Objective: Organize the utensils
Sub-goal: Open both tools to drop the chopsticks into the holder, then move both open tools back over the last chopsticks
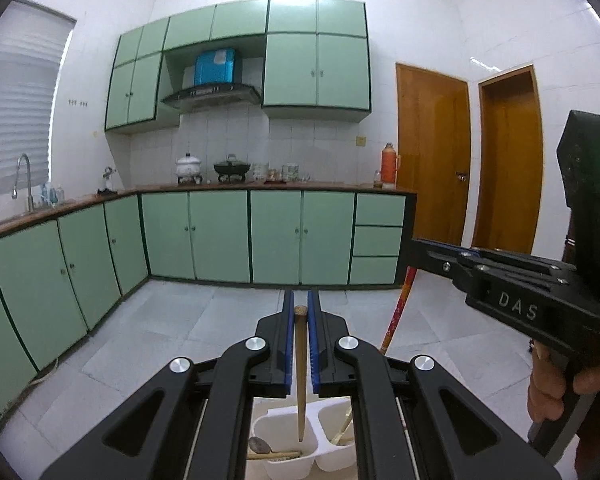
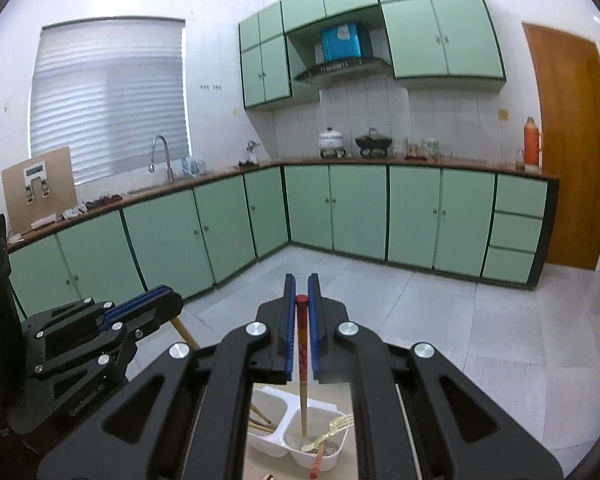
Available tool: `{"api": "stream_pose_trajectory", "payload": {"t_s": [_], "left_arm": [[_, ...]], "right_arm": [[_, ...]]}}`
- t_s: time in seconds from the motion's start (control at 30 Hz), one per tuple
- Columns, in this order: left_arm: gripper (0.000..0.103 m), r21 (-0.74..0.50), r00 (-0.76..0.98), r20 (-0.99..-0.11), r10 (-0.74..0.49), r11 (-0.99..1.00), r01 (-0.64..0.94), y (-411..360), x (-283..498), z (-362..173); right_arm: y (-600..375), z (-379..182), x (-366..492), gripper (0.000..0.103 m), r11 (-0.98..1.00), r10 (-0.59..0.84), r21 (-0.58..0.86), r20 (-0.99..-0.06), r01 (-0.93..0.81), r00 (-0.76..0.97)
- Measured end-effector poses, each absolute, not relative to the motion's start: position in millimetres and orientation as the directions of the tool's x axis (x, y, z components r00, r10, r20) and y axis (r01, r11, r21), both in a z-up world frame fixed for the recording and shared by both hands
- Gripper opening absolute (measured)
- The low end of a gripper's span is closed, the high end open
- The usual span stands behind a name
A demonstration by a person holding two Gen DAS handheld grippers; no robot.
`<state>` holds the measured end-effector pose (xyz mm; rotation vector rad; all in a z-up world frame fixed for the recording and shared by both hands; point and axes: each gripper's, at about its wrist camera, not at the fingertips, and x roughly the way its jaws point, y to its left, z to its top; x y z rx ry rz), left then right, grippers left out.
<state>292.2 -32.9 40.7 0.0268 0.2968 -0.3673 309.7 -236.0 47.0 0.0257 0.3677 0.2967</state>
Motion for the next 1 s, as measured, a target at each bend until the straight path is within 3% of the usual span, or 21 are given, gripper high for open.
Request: {"api": "stream_pose_trajectory", "payload": {"t_s": [0.23,0.3,0.37,0.53,0.6,0.83,1.0], "left_arm": [[0.007,-0.056,0.854,-0.401,-0.332,0.939,0.339,-31,319,-1],[0.018,-0.062,0.850,-0.411,-0.329,0.941,0.334,-28,316,-6],[0.026,-0.057,0.854,-0.407,-0.323,0.943,0.329,-24,309,-5],[0.041,-0.050,0.869,-0.384,-0.312,0.947,0.318,-14,285,4],[0.051,-0.041,0.878,-0.372,-0.301,0.951,0.308,-11,273,9],[0.066,-0.040,0.890,-0.356,-0.284,0.957,0.288,1,220,5],[0.071,-0.039,0.870,-0.409,-0.274,0.958,0.284,5,186,-21]], "right_arm": [[-231,10,322,0.010,0.959,0.280,0.083,-0.434,-0.272,0.856],[-231,5,320,0.010,0.960,0.276,0.087,-0.443,-0.266,0.853],[-234,4,314,0.018,0.963,0.268,0.088,-0.442,-0.256,0.856],[-238,11,286,0.056,0.974,0.226,0.076,-0.397,-0.213,0.890],[-241,14,270,0.065,0.978,0.207,0.068,-0.368,-0.196,0.906],[-245,10,216,0.085,0.986,0.167,0.028,-0.329,-0.167,0.929],[-242,-13,179,0.090,0.991,0.124,-0.001,-0.340,-0.133,0.932]]}}
